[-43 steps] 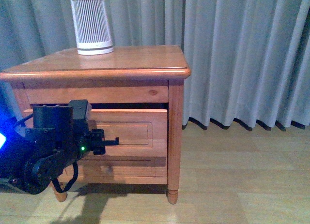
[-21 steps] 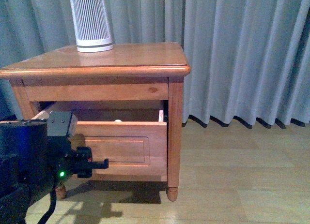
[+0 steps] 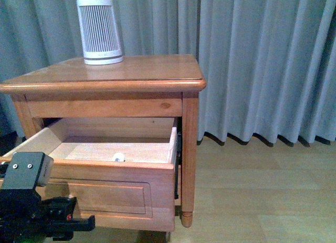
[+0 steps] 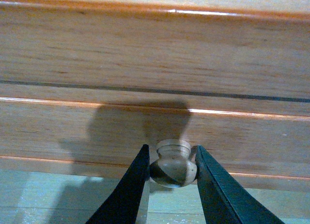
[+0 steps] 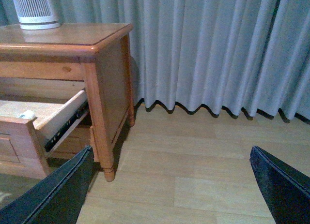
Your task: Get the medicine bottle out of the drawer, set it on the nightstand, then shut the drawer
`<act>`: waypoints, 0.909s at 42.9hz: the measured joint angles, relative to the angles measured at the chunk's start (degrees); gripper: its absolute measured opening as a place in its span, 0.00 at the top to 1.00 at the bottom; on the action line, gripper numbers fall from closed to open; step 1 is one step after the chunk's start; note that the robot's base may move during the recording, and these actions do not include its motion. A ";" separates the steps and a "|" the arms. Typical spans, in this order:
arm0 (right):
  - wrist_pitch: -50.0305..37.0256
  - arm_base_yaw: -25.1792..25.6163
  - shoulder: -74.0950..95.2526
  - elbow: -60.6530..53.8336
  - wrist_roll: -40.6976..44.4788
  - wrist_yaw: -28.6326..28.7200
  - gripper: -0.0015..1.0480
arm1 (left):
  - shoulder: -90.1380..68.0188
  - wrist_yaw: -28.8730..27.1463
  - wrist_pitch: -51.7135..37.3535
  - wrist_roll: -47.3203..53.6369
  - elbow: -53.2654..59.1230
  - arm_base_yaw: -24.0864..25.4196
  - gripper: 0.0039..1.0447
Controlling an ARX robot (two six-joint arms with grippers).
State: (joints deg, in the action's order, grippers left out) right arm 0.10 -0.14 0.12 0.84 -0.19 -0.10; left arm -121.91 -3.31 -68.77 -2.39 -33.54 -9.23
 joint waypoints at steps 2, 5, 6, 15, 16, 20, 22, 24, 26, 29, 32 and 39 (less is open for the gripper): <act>0.00 0.00 0.00 0.00 0.00 0.02 0.07 | 0.09 -0.17 -0.48 -0.13 0.48 -0.02 0.77; 0.00 0.02 0.00 0.00 0.02 0.02 0.07 | 0.22 -0.46 -1.16 -0.39 1.49 -0.15 0.77; 0.00 0.02 0.00 0.00 0.00 0.02 0.07 | 0.35 -0.48 -1.22 -0.39 1.81 -0.15 0.77; 0.00 0.02 0.00 0.00 0.02 0.02 0.07 | 4.33 -0.09 -2.16 -0.72 4.55 -0.26 0.51; 0.00 0.00 0.00 0.00 0.00 0.09 0.07 | 4.70 -0.09 -2.29 -0.74 4.57 -0.26 0.46; 0.00 0.02 0.00 0.00 0.00 0.09 0.07 | 4.81 -0.04 -2.32 -1.31 4.57 -0.26 0.30; 0.00 0.02 0.00 0.00 0.02 0.07 0.07 | 4.81 0.00 -2.32 -1.40 4.57 -0.33 0.25; 0.00 0.02 0.00 0.00 0.02 0.09 0.07 | 4.81 0.02 -2.34 -1.62 4.57 -0.35 0.18; 0.00 0.02 0.00 0.00 0.02 0.09 0.07 | 4.81 0.00 -2.34 -1.86 4.57 -0.37 0.13; 0.00 0.02 0.00 0.00 0.00 0.09 0.07 | 4.83 -0.02 -2.34 -2.14 4.63 -0.42 0.05; 0.00 0.02 0.00 0.00 0.00 0.09 0.07 | 5.07 -0.11 -2.34 -2.45 4.79 -0.44 0.06; 0.00 0.02 0.00 0.00 0.02 0.09 0.07 | 9.01 -0.37 0.04 -3.54 5.73 -0.46 0.06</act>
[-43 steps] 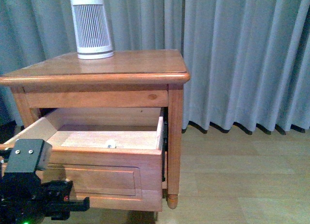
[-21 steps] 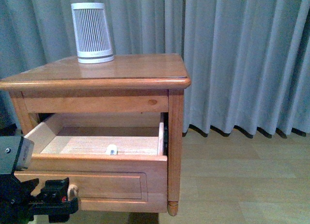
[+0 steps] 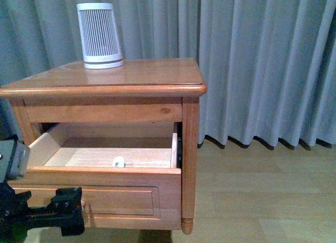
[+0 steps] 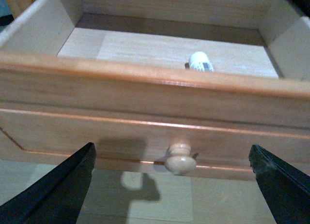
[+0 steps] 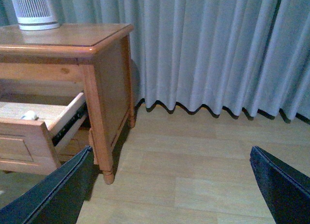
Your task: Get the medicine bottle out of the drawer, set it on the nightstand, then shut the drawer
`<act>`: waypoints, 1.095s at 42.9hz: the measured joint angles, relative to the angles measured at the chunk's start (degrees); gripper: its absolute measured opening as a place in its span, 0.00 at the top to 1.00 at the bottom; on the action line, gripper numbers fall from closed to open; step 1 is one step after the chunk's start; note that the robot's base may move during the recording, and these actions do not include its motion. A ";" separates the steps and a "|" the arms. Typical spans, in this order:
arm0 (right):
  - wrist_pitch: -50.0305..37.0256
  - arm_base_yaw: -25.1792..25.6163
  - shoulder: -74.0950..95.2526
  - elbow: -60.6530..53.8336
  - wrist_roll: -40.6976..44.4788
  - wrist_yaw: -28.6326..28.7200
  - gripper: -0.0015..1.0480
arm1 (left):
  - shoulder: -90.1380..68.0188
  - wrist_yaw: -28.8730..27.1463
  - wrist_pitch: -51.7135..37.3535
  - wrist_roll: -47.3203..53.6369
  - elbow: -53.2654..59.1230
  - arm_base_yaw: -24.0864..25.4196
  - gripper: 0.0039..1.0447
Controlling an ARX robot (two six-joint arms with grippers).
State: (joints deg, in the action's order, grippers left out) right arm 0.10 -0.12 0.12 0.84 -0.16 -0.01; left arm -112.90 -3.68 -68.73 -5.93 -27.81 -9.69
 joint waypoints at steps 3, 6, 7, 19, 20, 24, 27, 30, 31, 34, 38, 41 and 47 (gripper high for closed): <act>0.00 0.00 0.00 0.00 -0.02 0.00 0.07 | 2.99 0.00 2.03 -0.57 0.13 0.00 0.06; 0.00 0.00 0.00 0.00 -0.02 0.00 0.07 | 6.69 0.02 4.13 -0.81 0.37 -0.02 0.06; 0.00 0.00 0.00 0.00 -0.02 0.00 0.07 | 8.35 0.07 5.09 -0.83 0.46 -0.02 0.06; 0.00 0.00 0.00 0.00 -0.02 0.00 0.07 | 29.24 1.99 19.58 -0.46 1.81 -1.38 0.06; 0.00 0.00 0.00 0.00 -0.02 -0.02 0.07 | 31.30 2.19 21.07 -0.42 2.08 -1.55 0.06; 0.00 0.00 0.00 0.00 0.00 0.00 0.07 | 40.76 2.97 28.70 -0.07 3.58 -2.75 0.06; 0.00 0.00 0.00 0.00 0.00 -0.02 0.07 | 49.46 3.50 35.87 -0.02 5.20 -4.31 0.06; 0.00 0.00 0.00 0.00 -0.02 0.00 0.07 | 59.32 3.19 44.02 0.33 6.73 -6.45 0.06; 0.00 0.00 0.00 0.00 0.00 0.00 0.07 | 61.46 3.19 45.90 0.26 6.99 -6.82 0.06; 0.00 0.00 0.00 0.00 0.00 0.00 0.07 | 67.23 3.04 50.97 0.02 7.52 -7.63 0.06; 0.00 -0.02 0.00 0.00 -0.02 0.00 0.07 | 70.12 2.89 51.95 -0.13 7.61 -7.82 0.06; 0.00 0.00 0.00 0.00 0.00 0.00 0.07 | 70.10 -1.09 49.83 0.70 8.35 -8.72 0.10; 0.00 0.00 0.00 0.00 0.00 -0.04 0.07 | 73.48 -12.17 43.23 4.09 14.19 -6.93 0.35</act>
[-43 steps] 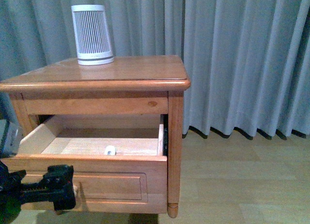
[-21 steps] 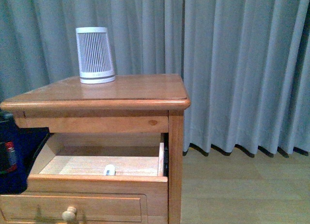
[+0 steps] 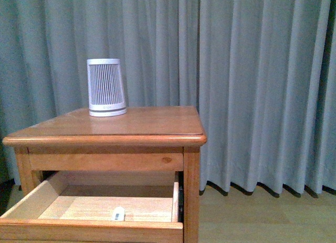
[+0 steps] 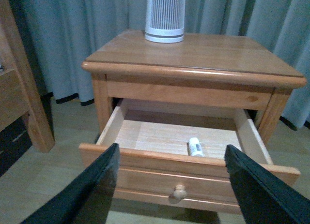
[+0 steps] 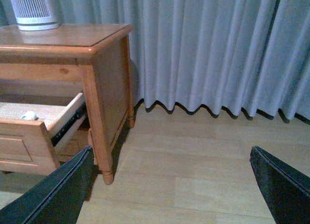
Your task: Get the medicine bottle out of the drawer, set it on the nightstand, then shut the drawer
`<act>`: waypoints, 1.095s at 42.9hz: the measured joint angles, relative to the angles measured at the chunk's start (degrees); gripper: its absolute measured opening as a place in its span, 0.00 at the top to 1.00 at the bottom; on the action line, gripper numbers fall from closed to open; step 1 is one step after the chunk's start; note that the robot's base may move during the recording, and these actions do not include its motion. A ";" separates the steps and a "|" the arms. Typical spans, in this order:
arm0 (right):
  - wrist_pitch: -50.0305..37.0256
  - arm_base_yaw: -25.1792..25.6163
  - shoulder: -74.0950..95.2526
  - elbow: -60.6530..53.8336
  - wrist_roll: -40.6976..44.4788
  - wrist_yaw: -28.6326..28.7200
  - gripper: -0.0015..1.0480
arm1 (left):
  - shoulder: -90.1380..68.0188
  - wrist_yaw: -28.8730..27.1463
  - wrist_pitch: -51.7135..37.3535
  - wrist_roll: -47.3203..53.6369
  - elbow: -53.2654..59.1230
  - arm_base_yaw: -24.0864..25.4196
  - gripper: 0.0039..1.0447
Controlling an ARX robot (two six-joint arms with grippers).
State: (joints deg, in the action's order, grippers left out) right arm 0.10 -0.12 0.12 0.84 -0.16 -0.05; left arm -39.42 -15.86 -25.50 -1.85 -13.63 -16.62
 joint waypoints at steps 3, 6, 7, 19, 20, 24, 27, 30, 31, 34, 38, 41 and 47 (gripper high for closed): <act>0.00 -0.02 0.00 0.00 -0.02 0.09 0.07 | 1.95 1.33 0.02 0.52 1.81 1.51 0.45; 0.00 0.00 0.00 0.00 -0.02 0.07 0.07 | 3.63 2.91 0.35 0.77 3.23 2.99 0.56; 0.00 0.00 0.00 0.00 -0.02 0.04 0.07 | 4.22 3.48 0.44 0.81 3.63 3.45 0.59; 0.00 0.00 0.00 0.00 0.00 0.07 0.07 | 12.22 8.79 3.78 1.18 8.15 9.18 0.97; 0.00 0.00 0.00 0.00 -0.02 0.07 0.07 | 12.72 9.05 4.07 1.20 8.37 9.46 0.97; 0.00 0.00 0.00 0.00 0.00 0.07 0.07 | 15.52 15.10 5.90 1.29 9.49 14.16 0.97; 0.00 0.00 0.00 0.00 0.00 0.04 0.07 | 17.03 15.21 6.84 1.27 10.03 16.09 0.97; 0.00 -0.02 0.00 0.00 -0.02 0.09 0.07 | 18.62 15.74 7.87 1.29 10.40 16.26 0.97; 0.00 0.00 0.00 0.00 -0.02 0.09 0.07 | 19.21 15.76 8.11 1.29 10.60 16.31 0.97; 0.00 0.00 0.00 0.00 -0.02 0.07 0.07 | 20.15 15.72 8.90 1.29 10.82 16.35 0.97; 0.00 -0.02 0.00 0.00 0.00 0.07 0.07 | 21.55 15.78 9.99 1.31 11.15 16.37 0.97; 0.00 0.00 0.00 0.00 -0.02 -0.15 0.07 | 23.12 15.93 9.22 1.38 13.09 16.37 0.97; -0.02 -0.02 0.00 0.00 -0.02 -0.11 0.07 | 25.31 15.93 11.30 1.40 13.11 16.37 0.97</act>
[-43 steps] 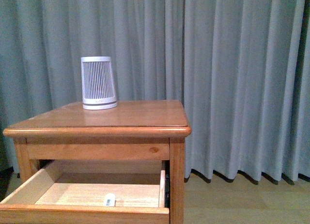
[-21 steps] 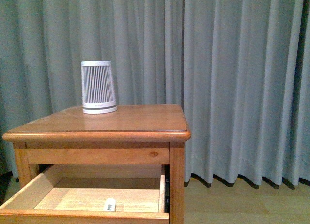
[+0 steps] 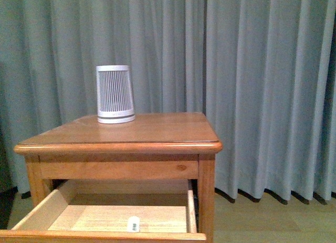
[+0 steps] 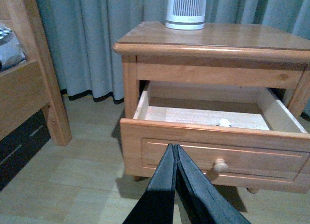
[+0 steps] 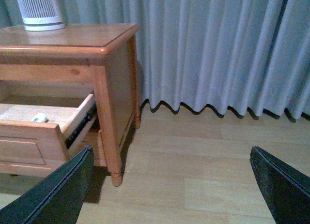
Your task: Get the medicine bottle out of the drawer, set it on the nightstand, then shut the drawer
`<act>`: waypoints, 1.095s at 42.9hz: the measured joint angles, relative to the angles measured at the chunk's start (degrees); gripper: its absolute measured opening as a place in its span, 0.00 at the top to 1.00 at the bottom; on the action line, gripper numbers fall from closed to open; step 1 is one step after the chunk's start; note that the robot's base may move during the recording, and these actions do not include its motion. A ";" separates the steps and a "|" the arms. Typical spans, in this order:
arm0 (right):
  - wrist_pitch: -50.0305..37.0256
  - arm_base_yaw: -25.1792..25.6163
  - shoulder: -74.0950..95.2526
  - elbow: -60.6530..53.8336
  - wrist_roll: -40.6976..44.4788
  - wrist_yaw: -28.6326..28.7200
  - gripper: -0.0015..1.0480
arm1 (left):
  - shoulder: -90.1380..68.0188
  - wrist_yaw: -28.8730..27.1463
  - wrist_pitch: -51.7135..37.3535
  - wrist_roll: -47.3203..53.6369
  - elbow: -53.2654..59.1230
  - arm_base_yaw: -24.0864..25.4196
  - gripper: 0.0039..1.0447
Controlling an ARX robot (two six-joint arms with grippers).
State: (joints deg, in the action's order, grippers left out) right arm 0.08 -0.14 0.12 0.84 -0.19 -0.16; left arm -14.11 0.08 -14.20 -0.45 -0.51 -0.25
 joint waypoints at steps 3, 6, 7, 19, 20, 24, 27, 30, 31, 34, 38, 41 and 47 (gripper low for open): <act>0.00 0.02 0.00 0.00 0.00 0.02 0.07 | 0.98 -0.07 0.96 0.02 0.00 0.00 0.97; 0.00 0.02 0.00 0.00 0.02 0.00 0.07 | 1.90 -0.04 1.90 0.02 0.00 0.00 0.97; 0.00 0.00 0.00 0.00 0.00 0.00 0.07 | 2.21 -0.04 2.16 0.02 0.02 0.00 0.97; -0.02 0.00 0.00 0.00 0.02 0.11 0.07 | 13.46 -0.09 13.97 -0.02 -0.02 0.07 0.95; 0.04 0.02 0.00 0.00 0.02 0.22 0.07 | 13.46 -0.09 13.97 0.04 -0.02 0.07 0.90; 0.04 0.11 0.00 -0.02 0.02 0.66 0.07 | 13.66 -0.42 14.23 0.00 0.00 0.07 0.77; 0.04 0.11 0.00 -0.02 0.02 0.48 0.07 | 13.75 -0.28 14.21 0.02 0.00 0.04 0.63; 0.02 0.11 0.00 -0.02 0.02 0.48 0.07 | 13.79 -0.33 14.21 0.02 0.00 0.07 0.48; 0.04 0.11 0.00 -0.02 0.02 0.44 0.07 | 13.79 -0.24 14.23 0.02 0.00 0.07 0.43; -1.16 -2.36 1.84 0.09 0.68 -8.22 0.07 | 13.79 -0.22 14.23 0.04 0.00 0.07 0.29; -3.63 -6.47 9.75 1.99 0.66 -23.39 0.07 | 13.79 -0.24 14.21 0.02 0.00 0.07 0.17; -5.44 -6.60 17.40 4.68 -0.04 -31.28 0.07 | 13.79 -0.13 14.21 0.02 0.00 0.04 0.07; -12.11 -6.43 31.41 13.05 0.02 -31.95 0.07 | 13.79 -0.11 14.21 0.11 0.00 0.07 0.06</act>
State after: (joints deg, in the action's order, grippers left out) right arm -12.03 -6.57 31.53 13.89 -0.16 -32.12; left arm -0.32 -0.03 0.01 -0.34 -0.51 -0.19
